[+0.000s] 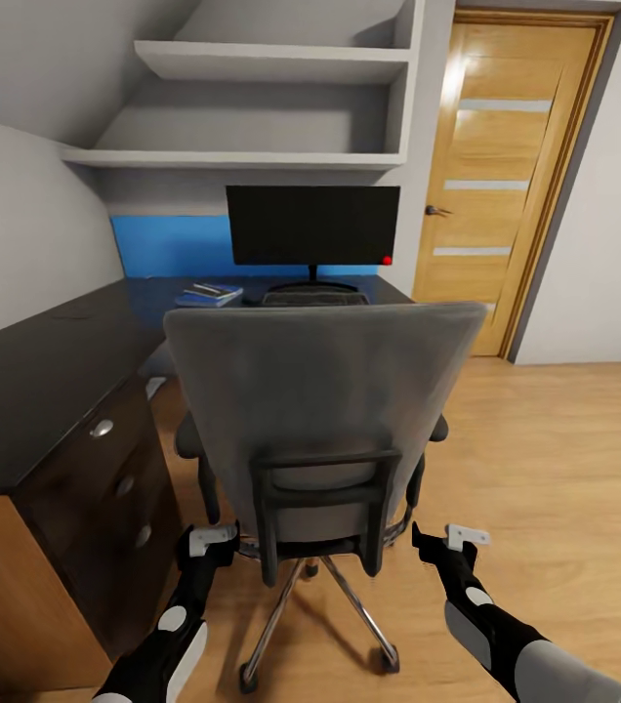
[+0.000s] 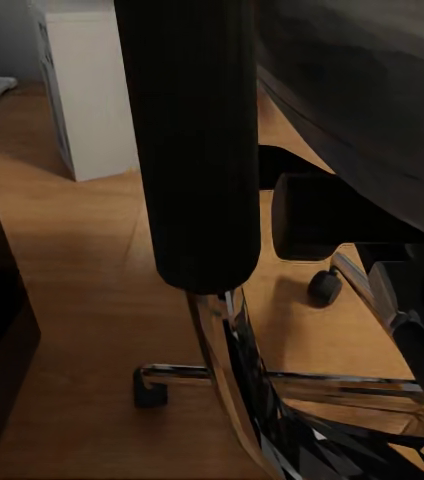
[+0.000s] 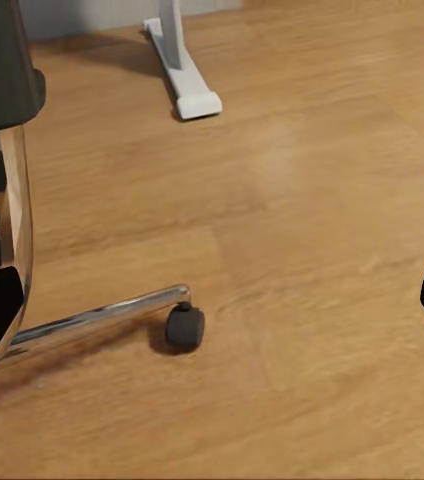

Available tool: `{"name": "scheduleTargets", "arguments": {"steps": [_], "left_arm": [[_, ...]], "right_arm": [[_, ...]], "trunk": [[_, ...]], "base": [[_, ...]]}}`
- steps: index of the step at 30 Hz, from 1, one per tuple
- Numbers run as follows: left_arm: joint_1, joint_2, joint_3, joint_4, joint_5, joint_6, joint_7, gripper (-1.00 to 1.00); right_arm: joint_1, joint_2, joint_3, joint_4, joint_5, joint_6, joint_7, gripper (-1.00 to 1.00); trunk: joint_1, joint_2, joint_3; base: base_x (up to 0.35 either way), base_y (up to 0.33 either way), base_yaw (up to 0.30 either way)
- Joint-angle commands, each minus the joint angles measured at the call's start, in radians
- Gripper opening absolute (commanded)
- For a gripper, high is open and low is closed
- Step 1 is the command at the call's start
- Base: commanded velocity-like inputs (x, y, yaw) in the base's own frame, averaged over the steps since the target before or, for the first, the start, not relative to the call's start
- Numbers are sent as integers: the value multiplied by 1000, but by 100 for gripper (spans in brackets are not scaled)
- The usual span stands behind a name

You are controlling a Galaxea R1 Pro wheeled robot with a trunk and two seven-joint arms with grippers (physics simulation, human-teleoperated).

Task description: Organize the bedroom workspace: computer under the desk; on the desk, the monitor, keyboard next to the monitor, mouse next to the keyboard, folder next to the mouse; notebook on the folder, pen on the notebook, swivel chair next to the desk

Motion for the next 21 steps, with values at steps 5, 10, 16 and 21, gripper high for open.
{"name": "scheduleTargets", "arguments": {"steps": [5, 10, 16, 21], "left_arm": [[-1, 0, -3, 0, 0, -3, 5, 100], [-1, 0, -3, 0, 1, -3, 5, 100], [-1, 0, -3, 0, 0, -3, 6, 100], [-1, -1, -3, 0, 0, -3, 6, 100]], "right_arm": [[-1, 0, 11, -3, 3, -1, -5, 100], [-1, -1, 11, -2, 3, -1, -5, 100], [-1, -1, 11, -2, 3, -1, -5, 100], [-1, -1, 11, -1, 3, -1, -5, 100]], "trunk": [[0, 0, -1], [0, 0, -1], [0, 0, -1], [0, 0, -1]], "base": [[322, 0, 0], [322, 0, 0], [322, 0, 0], [322, 0, 0]]}}
